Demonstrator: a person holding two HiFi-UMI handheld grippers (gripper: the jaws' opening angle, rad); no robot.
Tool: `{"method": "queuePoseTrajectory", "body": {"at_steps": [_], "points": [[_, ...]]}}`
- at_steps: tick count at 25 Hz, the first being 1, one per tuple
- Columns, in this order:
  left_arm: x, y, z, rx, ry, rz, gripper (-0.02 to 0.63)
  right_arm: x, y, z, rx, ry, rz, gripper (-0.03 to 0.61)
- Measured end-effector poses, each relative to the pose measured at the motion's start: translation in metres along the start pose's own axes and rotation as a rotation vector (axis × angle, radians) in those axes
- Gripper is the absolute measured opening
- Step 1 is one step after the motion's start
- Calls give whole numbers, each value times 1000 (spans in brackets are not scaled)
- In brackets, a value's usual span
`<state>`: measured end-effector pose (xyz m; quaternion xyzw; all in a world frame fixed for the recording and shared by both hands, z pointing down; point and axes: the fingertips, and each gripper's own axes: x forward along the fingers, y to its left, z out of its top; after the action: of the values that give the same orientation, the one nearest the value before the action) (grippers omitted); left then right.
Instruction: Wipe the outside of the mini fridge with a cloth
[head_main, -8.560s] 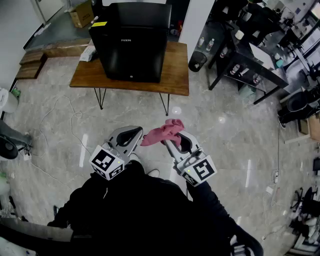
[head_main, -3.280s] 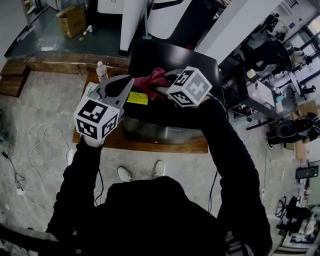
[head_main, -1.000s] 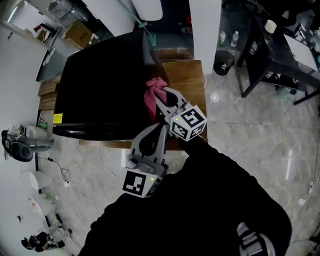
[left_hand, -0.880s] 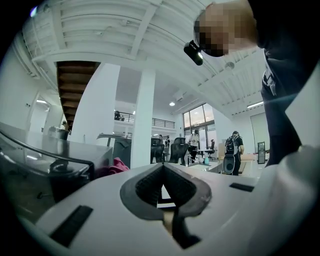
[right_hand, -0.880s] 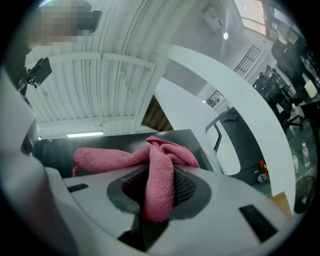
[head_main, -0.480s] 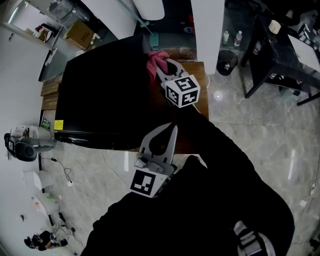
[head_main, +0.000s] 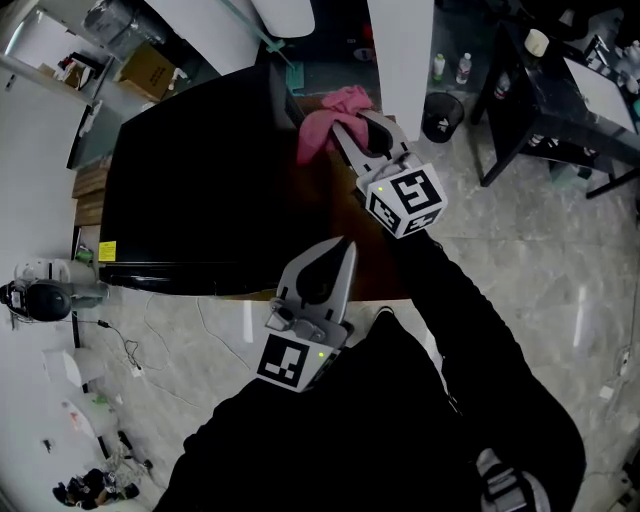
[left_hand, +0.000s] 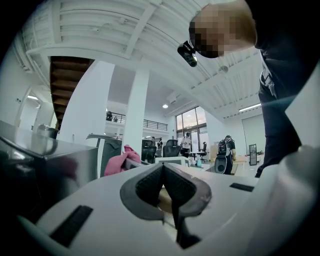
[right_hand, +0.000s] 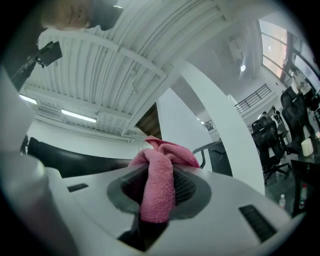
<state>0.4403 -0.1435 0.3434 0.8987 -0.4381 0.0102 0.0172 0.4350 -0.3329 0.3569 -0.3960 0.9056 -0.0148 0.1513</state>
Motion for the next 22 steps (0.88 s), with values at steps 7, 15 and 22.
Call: {"method": "queuePoseTrajectory", "body": {"at_steps": [7, 15, 22], "points": [[-15, -10, -35, -34, 21, -9, 6, -101, 22, -56, 45, 99, -33, 92], [-44, -12, -93, -62, 65, -36, 6, -167, 97, -174, 205, 312, -10, 94], [-65, 2, -131, -121, 122, 1, 6, -161, 147, -227, 263, 373, 45, 94]]}}
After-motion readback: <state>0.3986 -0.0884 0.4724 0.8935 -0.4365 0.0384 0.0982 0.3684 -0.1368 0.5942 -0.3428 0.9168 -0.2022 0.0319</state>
